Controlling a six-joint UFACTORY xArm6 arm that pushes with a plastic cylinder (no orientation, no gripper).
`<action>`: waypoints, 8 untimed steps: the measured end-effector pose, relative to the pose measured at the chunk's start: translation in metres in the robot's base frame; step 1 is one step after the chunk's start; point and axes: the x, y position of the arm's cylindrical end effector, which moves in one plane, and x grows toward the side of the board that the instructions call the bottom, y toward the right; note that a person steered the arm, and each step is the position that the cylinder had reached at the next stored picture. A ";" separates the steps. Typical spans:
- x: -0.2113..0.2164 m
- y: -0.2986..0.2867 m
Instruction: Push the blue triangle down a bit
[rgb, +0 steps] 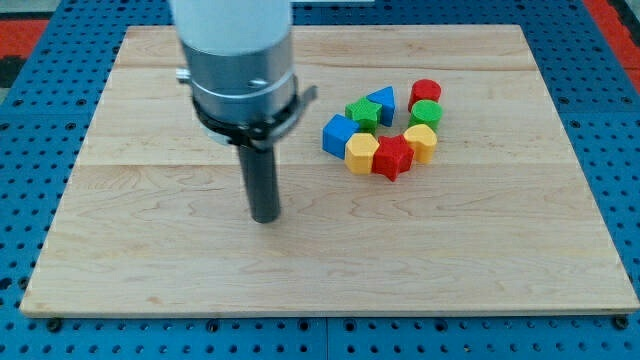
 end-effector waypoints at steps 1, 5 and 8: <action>-0.053 -0.026; -0.204 0.148; -0.193 0.167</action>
